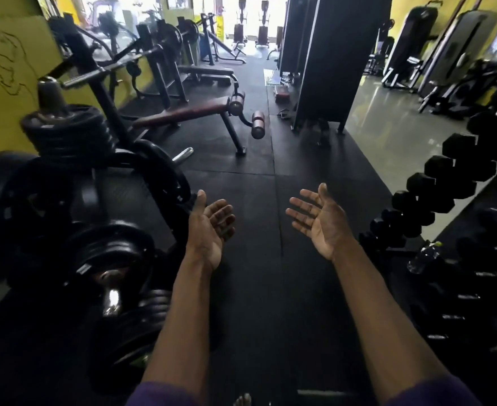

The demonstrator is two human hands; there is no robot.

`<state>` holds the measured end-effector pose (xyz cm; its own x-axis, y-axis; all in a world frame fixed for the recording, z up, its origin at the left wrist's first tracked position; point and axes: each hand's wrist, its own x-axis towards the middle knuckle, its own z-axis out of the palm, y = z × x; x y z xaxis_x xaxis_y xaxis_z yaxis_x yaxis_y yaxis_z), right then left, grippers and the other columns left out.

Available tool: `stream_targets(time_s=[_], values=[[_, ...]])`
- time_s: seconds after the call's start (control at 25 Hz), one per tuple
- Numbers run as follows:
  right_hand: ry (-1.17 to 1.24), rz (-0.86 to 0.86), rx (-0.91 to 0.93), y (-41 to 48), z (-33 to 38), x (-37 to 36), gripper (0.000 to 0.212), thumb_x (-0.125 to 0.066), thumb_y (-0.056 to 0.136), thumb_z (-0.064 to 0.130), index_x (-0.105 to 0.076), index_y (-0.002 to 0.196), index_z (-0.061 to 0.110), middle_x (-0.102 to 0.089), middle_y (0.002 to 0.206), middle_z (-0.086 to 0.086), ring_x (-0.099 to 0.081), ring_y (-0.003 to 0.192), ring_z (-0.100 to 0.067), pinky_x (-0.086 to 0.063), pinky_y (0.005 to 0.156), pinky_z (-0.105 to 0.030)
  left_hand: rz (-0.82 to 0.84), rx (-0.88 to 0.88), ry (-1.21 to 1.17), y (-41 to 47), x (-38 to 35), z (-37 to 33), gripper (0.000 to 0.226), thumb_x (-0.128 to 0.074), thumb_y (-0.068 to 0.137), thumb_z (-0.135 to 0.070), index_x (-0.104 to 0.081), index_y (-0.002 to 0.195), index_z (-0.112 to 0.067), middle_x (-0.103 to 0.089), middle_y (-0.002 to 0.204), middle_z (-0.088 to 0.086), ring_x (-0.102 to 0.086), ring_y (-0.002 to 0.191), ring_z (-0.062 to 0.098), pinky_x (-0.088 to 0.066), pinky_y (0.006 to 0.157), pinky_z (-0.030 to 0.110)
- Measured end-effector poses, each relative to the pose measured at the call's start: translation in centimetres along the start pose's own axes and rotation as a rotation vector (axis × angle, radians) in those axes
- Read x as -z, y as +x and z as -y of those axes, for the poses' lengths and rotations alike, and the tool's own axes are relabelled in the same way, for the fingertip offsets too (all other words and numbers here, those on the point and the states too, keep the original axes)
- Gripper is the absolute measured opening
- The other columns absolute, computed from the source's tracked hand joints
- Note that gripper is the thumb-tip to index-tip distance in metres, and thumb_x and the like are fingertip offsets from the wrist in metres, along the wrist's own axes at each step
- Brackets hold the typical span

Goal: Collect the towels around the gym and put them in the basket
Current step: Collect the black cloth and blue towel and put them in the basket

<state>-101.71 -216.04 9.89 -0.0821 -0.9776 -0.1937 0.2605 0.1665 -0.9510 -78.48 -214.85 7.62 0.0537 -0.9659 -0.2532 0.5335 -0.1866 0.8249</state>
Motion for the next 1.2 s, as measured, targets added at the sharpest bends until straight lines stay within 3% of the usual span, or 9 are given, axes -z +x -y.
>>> stream_targets(time_s=[0.12, 0.32, 0.76, 1.04, 1.2], values=[[0.028, -0.054, 0.030, 8.3, 2.1, 1.2, 0.053, -0.040, 0.100, 0.063, -0.064, 0.122, 0.021, -0.074, 0.118, -0.005, -0.072, 0.108, -0.025, -0.051, 0.088, -0.041, 0.041, 0.005, -0.008, 8.5, -3.3, -1.0, 0.063, -0.041, 0.090, -0.070, -0.066, 0.109, -0.016, -0.069, 0.110, 0.005, -0.061, 0.101, 0.022, -0.044, 0.084, 0.039], [0.135, -0.113, -0.044, 20.1, 2.3, 3.2, 0.052, -0.040, 0.101, 0.061, -0.066, 0.120, 0.020, -0.075, 0.117, -0.005, -0.073, 0.107, -0.025, -0.052, 0.089, -0.042, 0.036, 0.033, 0.041, 21.1, -8.7, -1.8, 0.065, -0.033, 0.095, -0.067, -0.066, 0.113, -0.014, -0.068, 0.115, 0.007, -0.059, 0.105, 0.023, -0.043, 0.088, 0.040], [0.089, 0.004, -0.064, 55.6, 10.8, 7.9, 0.054, -0.039, 0.100, 0.064, -0.066, 0.122, 0.022, -0.076, 0.118, -0.004, -0.073, 0.107, -0.024, -0.052, 0.088, -0.042, 0.020, 0.002, 0.046, 53.3, -24.7, -1.9, 0.066, -0.030, 0.096, -0.065, -0.063, 0.120, -0.013, -0.066, 0.119, 0.008, -0.058, 0.105, 0.023, -0.043, 0.088, 0.039], [0.080, 0.057, -0.120, 73.7, 13.9, 9.1, 0.053, -0.038, 0.100, 0.063, -0.065, 0.123, 0.023, -0.074, 0.122, -0.005, -0.071, 0.111, -0.025, -0.050, 0.095, -0.045, -0.030, 0.024, -0.011, 71.0, -30.2, -2.2, 0.069, -0.032, 0.096, -0.066, -0.062, 0.127, -0.011, -0.065, 0.129, 0.010, -0.059, 0.113, 0.025, -0.044, 0.097, 0.042], [0.026, 0.074, -0.104, 86.5, 16.6, 8.5, 0.055, -0.038, 0.101, 0.061, -0.063, 0.128, 0.021, -0.073, 0.123, -0.006, -0.072, 0.110, -0.025, -0.051, 0.096, -0.044, -0.020, 0.003, -0.031, 83.5, -33.0, -3.0, 0.071, -0.030, 0.096, -0.067, -0.061, 0.129, -0.012, -0.064, 0.131, 0.011, -0.059, 0.115, 0.026, -0.044, 0.095, 0.041]])
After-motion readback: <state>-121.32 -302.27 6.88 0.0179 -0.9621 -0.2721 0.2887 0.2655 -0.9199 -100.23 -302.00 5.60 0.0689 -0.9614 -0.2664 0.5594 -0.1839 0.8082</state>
